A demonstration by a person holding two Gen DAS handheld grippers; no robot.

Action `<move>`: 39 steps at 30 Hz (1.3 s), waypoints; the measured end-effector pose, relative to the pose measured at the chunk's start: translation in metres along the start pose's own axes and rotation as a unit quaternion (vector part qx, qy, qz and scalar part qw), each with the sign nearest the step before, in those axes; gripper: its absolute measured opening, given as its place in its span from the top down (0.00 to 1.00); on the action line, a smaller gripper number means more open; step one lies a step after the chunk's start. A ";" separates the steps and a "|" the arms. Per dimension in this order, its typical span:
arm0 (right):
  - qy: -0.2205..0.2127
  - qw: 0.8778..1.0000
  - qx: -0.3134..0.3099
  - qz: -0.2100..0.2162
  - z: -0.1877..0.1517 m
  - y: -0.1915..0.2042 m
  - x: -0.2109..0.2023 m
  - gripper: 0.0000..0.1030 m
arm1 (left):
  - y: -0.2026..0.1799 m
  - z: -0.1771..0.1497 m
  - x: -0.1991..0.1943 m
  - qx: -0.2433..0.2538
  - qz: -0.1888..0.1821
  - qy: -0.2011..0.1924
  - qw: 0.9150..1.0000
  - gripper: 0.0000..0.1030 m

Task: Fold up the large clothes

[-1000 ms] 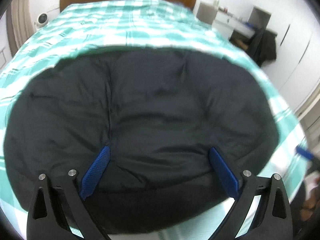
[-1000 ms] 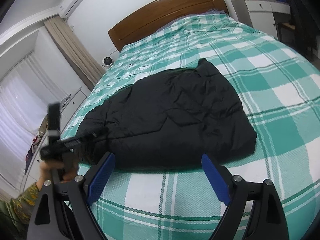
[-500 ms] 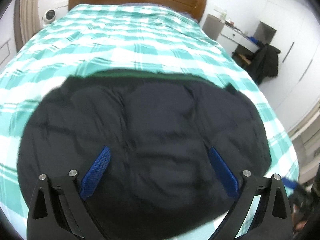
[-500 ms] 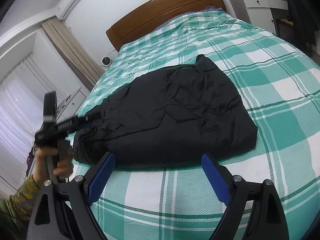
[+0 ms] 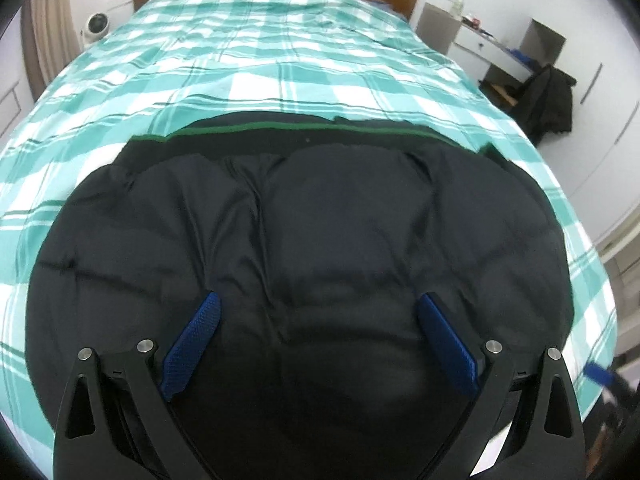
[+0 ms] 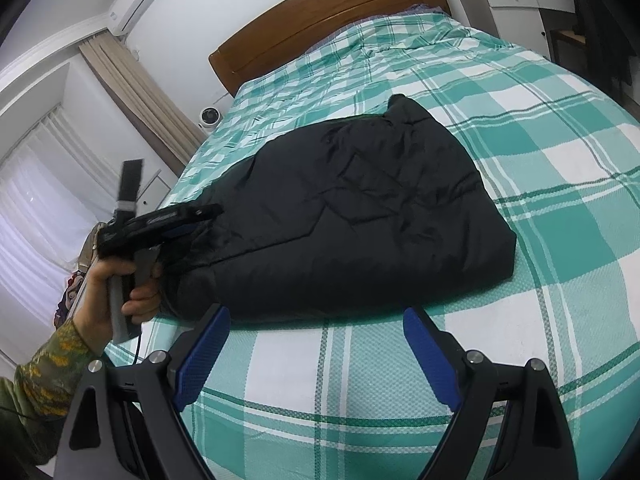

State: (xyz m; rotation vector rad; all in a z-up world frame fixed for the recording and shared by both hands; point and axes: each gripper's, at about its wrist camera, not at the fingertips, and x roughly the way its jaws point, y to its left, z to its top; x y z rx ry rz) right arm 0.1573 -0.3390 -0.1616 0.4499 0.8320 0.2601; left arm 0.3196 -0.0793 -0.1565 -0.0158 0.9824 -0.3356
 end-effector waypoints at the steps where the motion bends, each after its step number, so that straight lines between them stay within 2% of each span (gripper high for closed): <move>1: 0.000 1.000 0.003 0.001 0.000 0.000 0.000 0.12 | -0.001 -0.004 -0.002 0.004 0.002 0.001 1.000 0.04; 6: 0.000 1.000 -0.004 0.006 0.000 0.007 0.001 0.12 | -0.013 -0.025 -0.013 0.035 0.009 -0.003 0.999 0.04; 12: 0.001 1.000 -0.017 0.007 -0.001 0.016 0.001 0.12 | -0.025 -0.045 -0.031 0.043 -0.008 -0.008 0.999 0.04; 20: -0.009 1.000 -0.015 0.008 0.001 0.016 -0.005 0.12 | -0.044 -0.053 -0.051 0.064 -0.028 -0.014 0.997 0.04; 24: -0.014 1.000 -0.016 0.005 0.003 0.015 -0.008 0.12 | -0.044 -0.050 -0.066 0.051 -0.052 -0.025 0.997 0.04; 30: -0.014 1.000 0.002 0.004 0.001 0.005 -0.009 0.12 | -0.016 -0.026 -0.068 0.007 -0.034 -0.036 0.999 0.04; 34: -0.014 1.000 0.004 0.001 -0.001 0.001 -0.010 0.12 | 0.004 -0.011 -0.068 -0.023 -0.037 -0.042 0.998 0.04; 39: -0.017 1.000 0.012 -0.002 0.001 -0.003 -0.011 0.12 | 0.029 0.008 -0.065 -0.078 -0.076 -0.051 0.993 0.04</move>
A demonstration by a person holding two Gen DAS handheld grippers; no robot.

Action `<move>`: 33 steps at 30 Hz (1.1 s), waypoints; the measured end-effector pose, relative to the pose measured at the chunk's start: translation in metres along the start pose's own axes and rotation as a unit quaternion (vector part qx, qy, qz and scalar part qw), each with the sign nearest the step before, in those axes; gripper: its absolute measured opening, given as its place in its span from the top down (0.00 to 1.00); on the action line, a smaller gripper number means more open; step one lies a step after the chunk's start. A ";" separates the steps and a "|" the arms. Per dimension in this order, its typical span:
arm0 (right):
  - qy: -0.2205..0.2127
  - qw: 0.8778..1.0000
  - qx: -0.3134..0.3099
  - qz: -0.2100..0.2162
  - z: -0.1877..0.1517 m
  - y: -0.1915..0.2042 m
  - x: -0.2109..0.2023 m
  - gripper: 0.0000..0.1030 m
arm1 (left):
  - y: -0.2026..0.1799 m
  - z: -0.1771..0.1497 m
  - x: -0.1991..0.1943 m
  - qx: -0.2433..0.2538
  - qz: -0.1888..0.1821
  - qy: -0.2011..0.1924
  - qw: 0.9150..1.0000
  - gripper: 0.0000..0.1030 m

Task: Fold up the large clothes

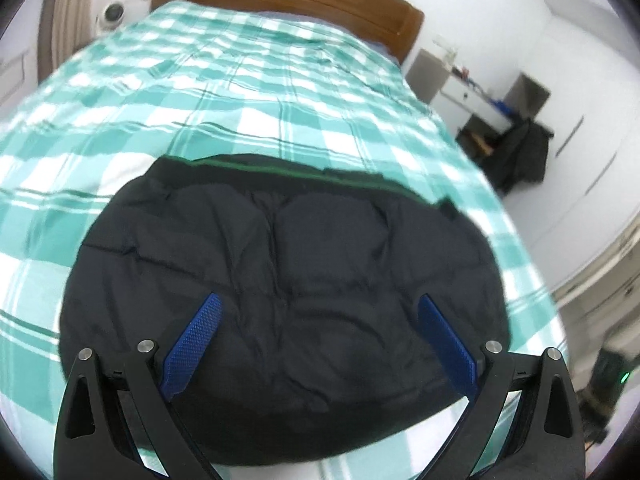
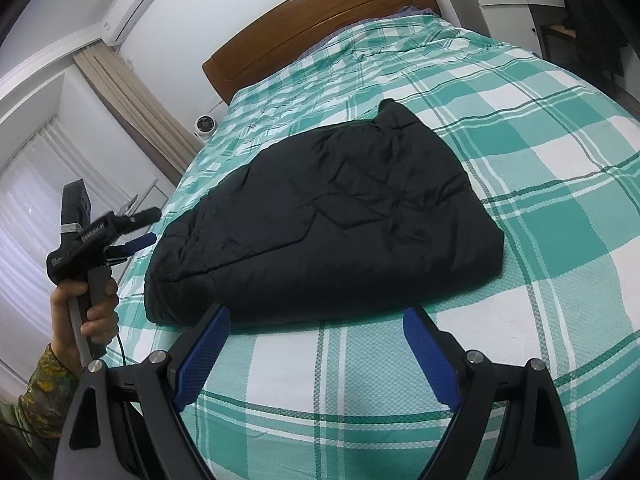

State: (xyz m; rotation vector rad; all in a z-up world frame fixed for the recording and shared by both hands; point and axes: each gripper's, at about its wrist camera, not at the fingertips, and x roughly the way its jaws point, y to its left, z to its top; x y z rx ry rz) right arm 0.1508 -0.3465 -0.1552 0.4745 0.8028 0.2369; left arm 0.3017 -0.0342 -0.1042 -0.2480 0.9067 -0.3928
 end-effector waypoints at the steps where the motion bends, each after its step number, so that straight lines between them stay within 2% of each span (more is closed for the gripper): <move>1: -0.001 1.000 0.000 0.000 0.000 -0.001 0.000 0.12 | 0.000 0.004 0.004 -0.003 -0.002 0.004 1.000 0.04; 7: 0.007 1.000 0.011 0.005 -0.002 -0.005 0.007 0.12 | -0.022 0.013 0.046 0.036 0.001 0.040 0.999 0.04; 10: 0.006 1.000 0.009 0.006 -0.003 -0.005 0.006 0.12 | -0.036 -0.004 0.077 0.081 0.041 0.072 0.993 0.04; 12: 0.004 1.000 0.008 0.004 -0.003 -0.005 0.004 0.12 | -0.042 -0.023 0.083 0.107 0.058 0.081 0.989 0.06; 16: -0.002 1.000 0.008 -0.003 -0.005 -0.011 -0.001 0.12 | -0.050 -0.058 0.065 0.146 0.062 0.058 0.986 0.05; 20: 0.005 0.999 0.034 -0.005 -0.007 -0.023 0.002 0.12 | -0.056 -0.078 0.065 0.194 0.081 0.050 0.976 0.04; 23: -0.005 0.999 0.047 0.003 -0.008 -0.022 -0.001 0.12 | -0.051 -0.081 0.078 0.196 0.082 0.056 0.975 0.03; 27: 0.001 0.999 0.032 0.003 -0.009 -0.012 0.001 0.12 | -0.048 -0.083 0.091 0.206 0.092 0.063 0.972 0.01; 33: -0.006 1.000 0.019 0.004 -0.009 -0.006 -0.006 0.12 | -0.057 -0.084 0.060 0.203 0.090 0.069 0.973 0.04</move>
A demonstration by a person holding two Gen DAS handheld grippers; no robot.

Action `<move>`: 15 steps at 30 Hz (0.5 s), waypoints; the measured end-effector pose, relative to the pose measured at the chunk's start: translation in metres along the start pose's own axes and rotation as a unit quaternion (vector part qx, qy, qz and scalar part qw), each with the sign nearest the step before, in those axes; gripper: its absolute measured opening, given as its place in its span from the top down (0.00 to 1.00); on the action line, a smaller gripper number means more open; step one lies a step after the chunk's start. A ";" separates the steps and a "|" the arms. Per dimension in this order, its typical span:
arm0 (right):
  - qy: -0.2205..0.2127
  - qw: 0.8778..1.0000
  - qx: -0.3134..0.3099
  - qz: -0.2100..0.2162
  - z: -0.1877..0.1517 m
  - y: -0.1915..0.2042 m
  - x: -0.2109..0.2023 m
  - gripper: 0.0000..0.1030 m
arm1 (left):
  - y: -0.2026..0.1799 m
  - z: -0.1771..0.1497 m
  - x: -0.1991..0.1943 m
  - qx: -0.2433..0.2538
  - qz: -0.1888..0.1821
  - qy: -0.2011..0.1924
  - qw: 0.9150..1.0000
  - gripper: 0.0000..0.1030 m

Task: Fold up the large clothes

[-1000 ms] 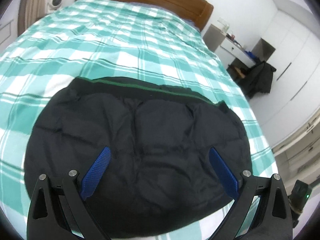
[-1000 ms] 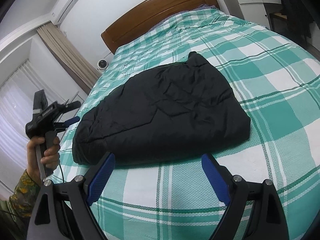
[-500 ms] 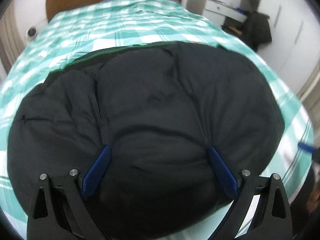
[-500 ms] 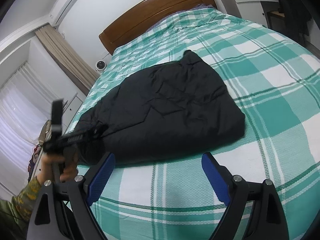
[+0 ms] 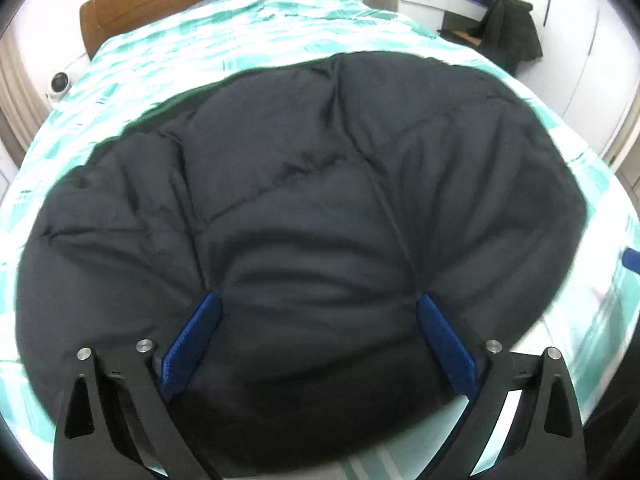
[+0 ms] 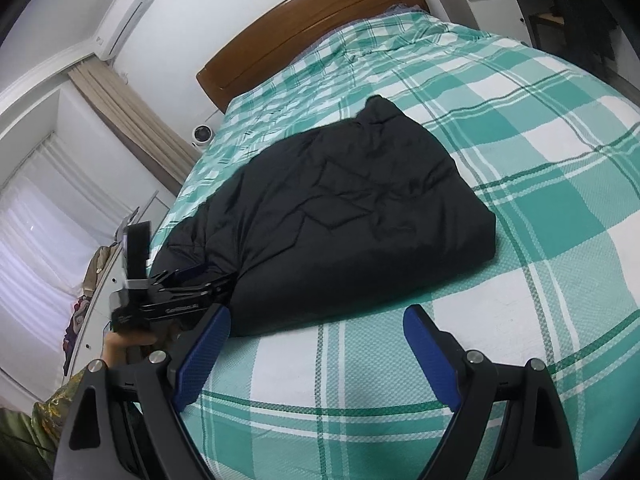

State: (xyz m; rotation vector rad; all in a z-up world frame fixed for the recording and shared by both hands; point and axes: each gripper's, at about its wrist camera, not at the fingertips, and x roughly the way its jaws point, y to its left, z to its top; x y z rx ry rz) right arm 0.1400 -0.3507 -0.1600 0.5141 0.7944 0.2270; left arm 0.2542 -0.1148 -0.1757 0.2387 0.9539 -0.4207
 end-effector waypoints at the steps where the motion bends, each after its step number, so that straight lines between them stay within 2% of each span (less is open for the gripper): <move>1: 0.000 1.000 -0.002 -0.002 -0.002 0.001 -0.001 0.12 | -0.003 -0.005 -0.005 0.005 0.000 -0.002 1.000 0.04; 5: 0.006 1.000 0.007 -0.003 -0.007 -0.005 0.002 0.12 | -0.013 -0.017 0.001 0.026 0.026 0.002 0.999 0.03; 8: 0.009 1.000 0.019 -0.003 -0.009 -0.008 0.005 0.12 | -0.012 -0.016 0.015 0.009 0.024 0.002 1.000 0.00; 11: 0.008 1.000 0.016 -0.008 -0.008 -0.010 0.003 0.12 | -0.014 -0.015 0.013 0.013 0.027 0.008 1.000 0.01; 13: 0.005 1.000 0.018 -0.013 -0.005 -0.015 0.001 0.12 | -0.013 -0.008 0.002 0.015 0.011 0.023 1.000 0.03; 14: 0.001 1.000 0.022 -0.016 -0.003 -0.020 0.000 0.12 | -0.010 -0.001 -0.006 0.010 -0.006 0.024 1.000 0.08; 15: -0.002 0.999 0.026 -0.018 -0.002 -0.024 -0.001 0.12 | -0.003 0.010 -0.015 -0.003 -0.029 0.016 0.999 0.09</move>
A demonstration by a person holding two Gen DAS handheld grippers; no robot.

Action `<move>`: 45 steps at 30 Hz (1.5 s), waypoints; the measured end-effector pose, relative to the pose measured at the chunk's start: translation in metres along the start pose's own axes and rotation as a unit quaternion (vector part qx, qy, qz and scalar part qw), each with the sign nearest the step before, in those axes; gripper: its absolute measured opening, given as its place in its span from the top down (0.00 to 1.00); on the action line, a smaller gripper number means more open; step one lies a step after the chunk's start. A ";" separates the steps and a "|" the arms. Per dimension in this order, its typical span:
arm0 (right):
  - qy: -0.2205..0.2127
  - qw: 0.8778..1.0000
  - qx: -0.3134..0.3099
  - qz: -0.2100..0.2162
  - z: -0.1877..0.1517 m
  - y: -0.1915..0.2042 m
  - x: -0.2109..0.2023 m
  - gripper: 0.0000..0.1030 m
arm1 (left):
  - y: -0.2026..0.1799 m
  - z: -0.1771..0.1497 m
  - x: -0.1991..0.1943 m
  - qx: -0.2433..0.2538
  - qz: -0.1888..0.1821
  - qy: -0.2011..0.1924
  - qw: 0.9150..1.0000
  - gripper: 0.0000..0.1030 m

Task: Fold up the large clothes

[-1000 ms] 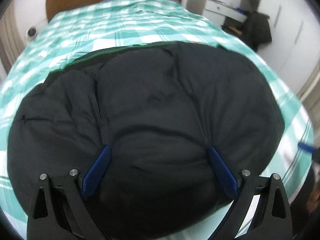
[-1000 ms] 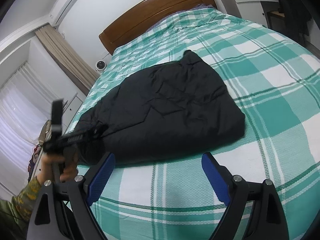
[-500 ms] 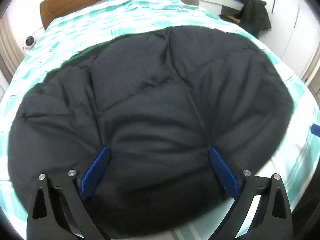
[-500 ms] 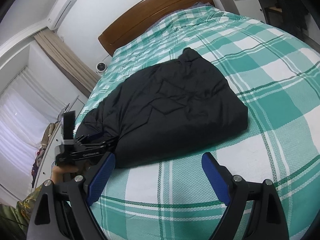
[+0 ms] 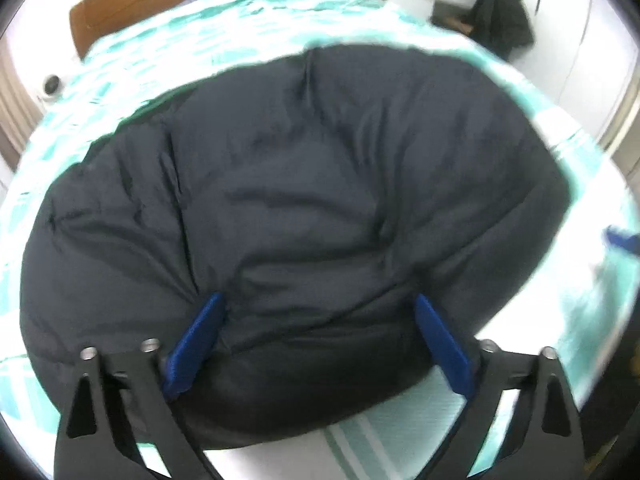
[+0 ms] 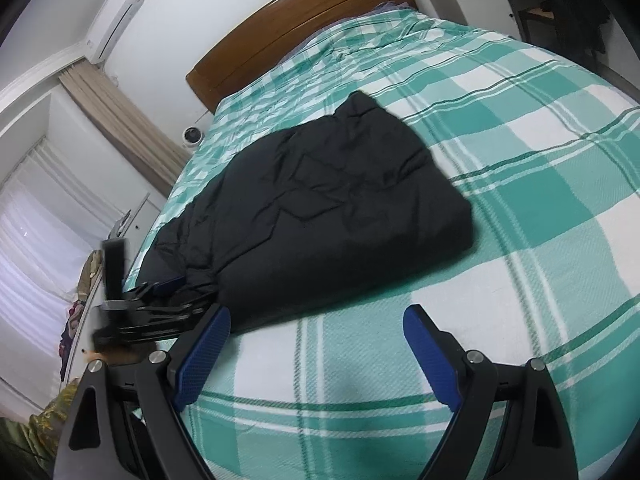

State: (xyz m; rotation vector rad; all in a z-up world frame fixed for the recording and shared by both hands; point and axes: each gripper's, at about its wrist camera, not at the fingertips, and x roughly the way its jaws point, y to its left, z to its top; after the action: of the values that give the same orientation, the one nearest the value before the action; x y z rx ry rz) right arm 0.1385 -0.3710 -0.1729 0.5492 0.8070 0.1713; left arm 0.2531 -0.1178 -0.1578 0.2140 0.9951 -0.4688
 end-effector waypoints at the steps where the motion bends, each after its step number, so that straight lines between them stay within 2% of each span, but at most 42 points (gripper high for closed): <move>1: -0.002 1.000 0.007 -0.001 0.002 -0.004 0.000 0.12 | 0.007 0.011 -0.007 -0.014 -0.013 -0.010 1.000 0.09; 4: -0.006 0.999 0.033 0.003 0.006 -0.015 0.002 0.12 | 0.035 0.061 -0.012 -0.065 -0.026 -0.033 0.997 0.08; 6: -0.009 0.999 0.040 0.009 0.007 -0.016 0.002 0.12 | 0.052 0.098 0.003 -0.085 -0.015 -0.032 0.996 0.08; 9: -0.007 0.999 0.029 0.012 0.006 -0.011 0.003 0.12 | 0.075 0.137 0.048 -0.121 0.000 0.001 0.993 0.08; 11: -0.001 1.000 0.016 0.010 0.003 -0.008 0.004 0.12 | 0.080 0.143 0.078 -0.138 0.003 0.030 0.990 0.07; 12: 0.005 1.000 0.008 0.008 0.001 -0.007 0.006 0.12 | 0.081 0.141 0.094 -0.140 0.007 0.041 0.989 0.03; 14: 0.012 1.000 0.000 0.003 0.000 -0.008 0.008 0.12 | 0.070 0.138 0.100 -0.123 0.026 0.037 0.991 0.02; 17: 0.011 1.000 0.007 0.003 0.003 -0.016 0.008 0.12 | 0.063 0.131 0.085 -0.112 0.020 0.031 0.993 0.07; 20: 0.001 0.999 0.036 0.021 0.018 -0.032 0.010 0.12 | 0.071 0.119 0.048 -0.121 -0.021 0.005 0.992 0.10; 22: -0.004 0.997 0.053 0.049 0.028 -0.044 0.019 0.10 | 0.068 0.103 0.025 -0.114 -0.049 -0.020 0.992 0.09; 24: -0.002 0.996 0.076 0.053 0.038 -0.059 0.036 0.08 | 0.060 0.084 0.005 -0.085 -0.091 -0.044 0.991 0.09; 26: 0.009 0.991 0.107 0.076 0.046 -0.075 0.061 0.00 | 0.042 0.069 -0.007 -0.047 -0.126 -0.058 0.989 0.08; 29: 0.015 0.983 0.159 0.091 0.056 -0.089 0.090 0.00 | 0.005 0.048 0.003 0.029 -0.172 -0.035 0.984 0.06; 31: 0.010 0.980 0.180 0.079 0.064 -0.088 0.101 0.00 | -0.013 0.039 0.032 0.056 -0.163 0.006 0.985 0.06; 33: 0.003 0.976 0.196 0.096 0.070 -0.084 0.110 0.00 | -0.016 0.038 0.047 0.060 -0.160 0.010 0.985 0.01; 35: 0.009 0.968 0.231 0.095 0.075 -0.085 0.114 0.00 | -0.008 0.044 0.052 0.034 -0.179 0.013 0.983 0.01; 37: 0.007 0.955 0.263 0.134 0.076 -0.088 0.103 0.00 | 0.002 0.047 0.051 0.004 -0.200 0.015 0.980 0.01; 38: 0.000 0.954 0.264 0.143 0.076 -0.090 0.096 0.00 | 0.007 0.047 0.050 -0.008 -0.207 0.015 0.978 0.01; 39: -0.008 0.957 0.252 0.142 0.078 -0.090 0.087 0.00 | 0.007 0.046 0.049 -0.009 -0.207 0.015 0.978 0.01; 41: -0.013 0.975 0.197 0.104 0.084 -0.092 0.076 0.00 | 0.004 0.045 0.046 0.005 -0.194 0.015 0.981 0.01; 42: -0.004 0.978 0.190 0.092 0.084 -0.096 0.078 0.00 | 0.000 0.044 0.046 0.012 -0.184 0.015 0.983 0.01; 44: 0.048 0.966 0.220 0.130 0.076 -0.111 0.100 0.00 | -0.009 0.043 0.045 0.023 -0.161 0.012 0.987 0.01; 45: 0.052 0.965 0.218 0.139 0.074 -0.110 0.109 0.00 | -0.012 0.040 0.044 0.023 -0.156 0.011 0.987 0.01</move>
State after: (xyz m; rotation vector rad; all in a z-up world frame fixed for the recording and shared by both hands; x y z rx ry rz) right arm 0.2600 -0.4561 -0.2589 1.0792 0.8729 0.2840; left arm 0.2979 -0.1559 -0.1735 0.1040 1.0443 -0.7771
